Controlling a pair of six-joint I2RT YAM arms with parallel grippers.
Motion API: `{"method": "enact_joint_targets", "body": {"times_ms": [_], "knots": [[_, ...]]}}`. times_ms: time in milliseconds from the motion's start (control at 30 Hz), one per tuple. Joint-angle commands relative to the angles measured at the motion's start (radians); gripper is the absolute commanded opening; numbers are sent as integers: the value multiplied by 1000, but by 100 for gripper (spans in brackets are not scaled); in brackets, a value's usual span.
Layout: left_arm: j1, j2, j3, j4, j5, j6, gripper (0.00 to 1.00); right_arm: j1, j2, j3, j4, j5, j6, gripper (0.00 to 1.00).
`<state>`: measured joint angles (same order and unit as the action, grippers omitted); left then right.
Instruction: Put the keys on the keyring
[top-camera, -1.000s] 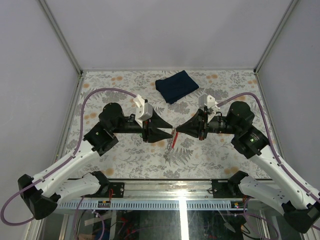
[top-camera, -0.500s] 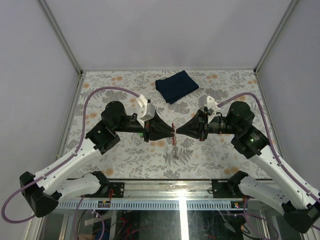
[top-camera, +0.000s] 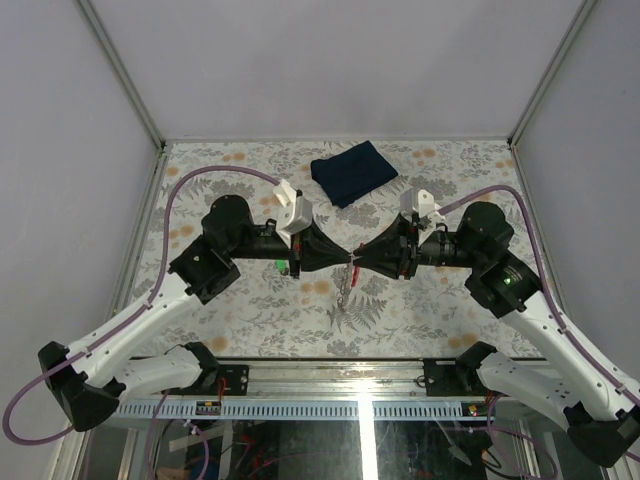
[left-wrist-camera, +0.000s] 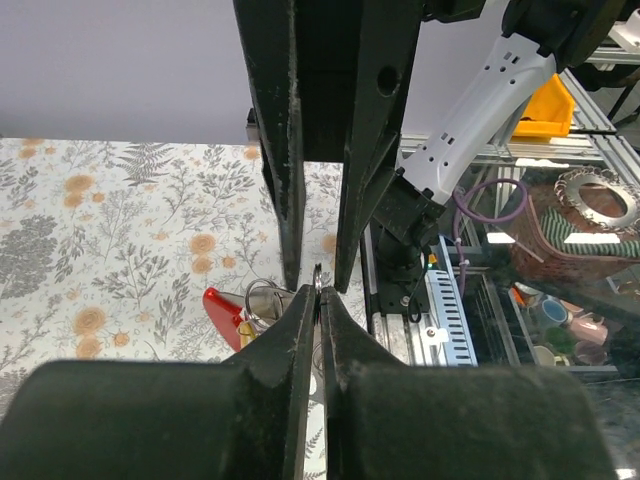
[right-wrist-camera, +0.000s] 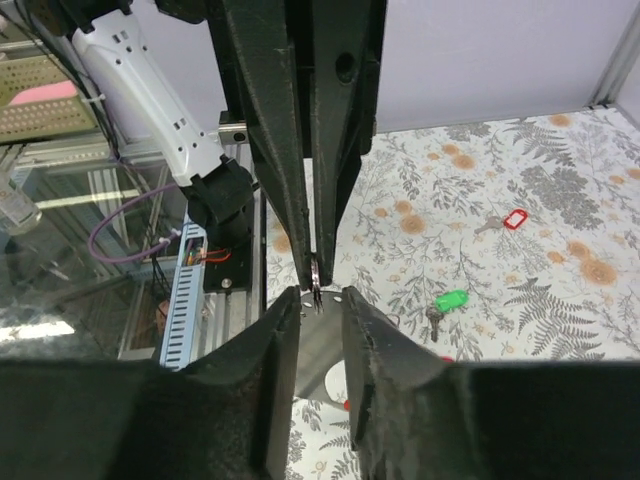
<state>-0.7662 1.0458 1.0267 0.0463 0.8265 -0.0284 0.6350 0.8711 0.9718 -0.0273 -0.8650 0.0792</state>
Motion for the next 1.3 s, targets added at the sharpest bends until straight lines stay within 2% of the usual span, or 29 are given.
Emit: {"method": "enact_joint_targets", "body": {"times_ms": [0, 67, 333, 500, 600, 1033, 1267], "knots": [[-8, -13, 50, -58, 12, 83, 0, 6, -57, 45, 37, 96, -19, 37], [-7, -21, 62, -100, 6, 123, 0, 6, -96, 31, 53, 148, -24, 42], [-7, 26, 197, -351, -50, 305, 0, 6, -208, -114, 150, 271, -122, 43], [-37, 10, 166, -353, -150, 413, 0, 6, -247, -237, 289, 231, -201, 40], [-63, 1, 149, -349, -222, 485, 0, 7, -256, -267, 315, 203, -258, 39], [-311, -97, 43, -260, -515, 779, 0, 6, -259, -265, 249, 74, -557, 38], [-362, -94, 55, -274, -599, 827, 0, 10, -217, -176, 76, 20, -703, 38]]}}
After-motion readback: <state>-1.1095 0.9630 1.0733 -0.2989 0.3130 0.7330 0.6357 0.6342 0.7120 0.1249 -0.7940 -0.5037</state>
